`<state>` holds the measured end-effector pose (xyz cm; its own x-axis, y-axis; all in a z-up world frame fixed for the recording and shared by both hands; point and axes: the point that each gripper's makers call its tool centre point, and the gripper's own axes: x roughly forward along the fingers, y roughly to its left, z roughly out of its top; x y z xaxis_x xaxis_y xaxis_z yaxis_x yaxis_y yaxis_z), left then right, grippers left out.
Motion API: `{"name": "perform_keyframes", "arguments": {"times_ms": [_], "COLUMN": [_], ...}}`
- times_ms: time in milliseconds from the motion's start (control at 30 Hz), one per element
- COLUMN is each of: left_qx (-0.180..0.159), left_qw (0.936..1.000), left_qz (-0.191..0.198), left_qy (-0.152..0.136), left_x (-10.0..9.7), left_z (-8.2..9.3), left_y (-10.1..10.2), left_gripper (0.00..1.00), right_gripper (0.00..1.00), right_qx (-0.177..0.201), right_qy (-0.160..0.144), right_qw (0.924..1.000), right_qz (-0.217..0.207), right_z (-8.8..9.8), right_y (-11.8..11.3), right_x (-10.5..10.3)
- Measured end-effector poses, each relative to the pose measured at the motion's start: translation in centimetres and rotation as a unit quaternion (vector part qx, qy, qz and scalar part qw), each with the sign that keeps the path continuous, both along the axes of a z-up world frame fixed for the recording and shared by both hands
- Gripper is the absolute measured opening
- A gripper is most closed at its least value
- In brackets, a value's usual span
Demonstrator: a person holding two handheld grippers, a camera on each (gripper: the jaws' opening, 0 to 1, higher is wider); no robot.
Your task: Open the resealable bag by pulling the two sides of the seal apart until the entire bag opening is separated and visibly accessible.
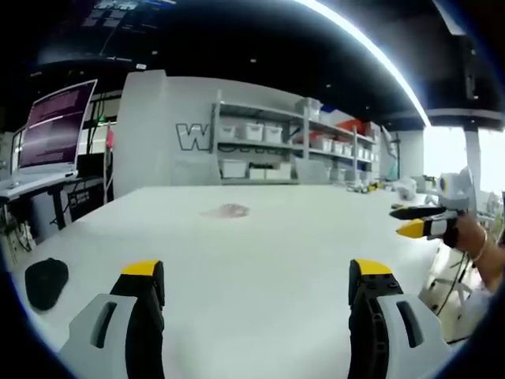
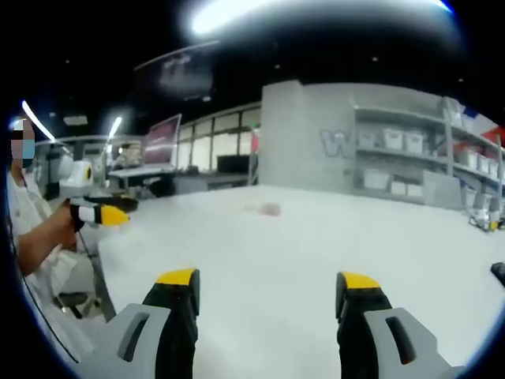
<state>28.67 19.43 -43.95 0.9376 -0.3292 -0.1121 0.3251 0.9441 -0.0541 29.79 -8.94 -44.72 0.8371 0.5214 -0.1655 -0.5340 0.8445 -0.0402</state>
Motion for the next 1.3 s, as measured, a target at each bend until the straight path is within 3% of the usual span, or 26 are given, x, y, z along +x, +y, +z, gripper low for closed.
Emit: {"name": "perform_keyframes", "arguments": {"times_ms": [1300], "left_qx": [-0.004], "left_qw": [1.0000], "left_qz": [0.000], "left_qy": [-0.001], "left_x": [-0.1], "left_z": [0.1], "left_y": [0.0], "left_gripper": [0.94], "right_gripper": [0.70], "right_qx": [0.007], "right_qy": [0.000], "right_qw": [0.9999], "right_qz": [0.011], "right_z": [0.3], "right_y": [1.6], "right_x": [1.2]}}
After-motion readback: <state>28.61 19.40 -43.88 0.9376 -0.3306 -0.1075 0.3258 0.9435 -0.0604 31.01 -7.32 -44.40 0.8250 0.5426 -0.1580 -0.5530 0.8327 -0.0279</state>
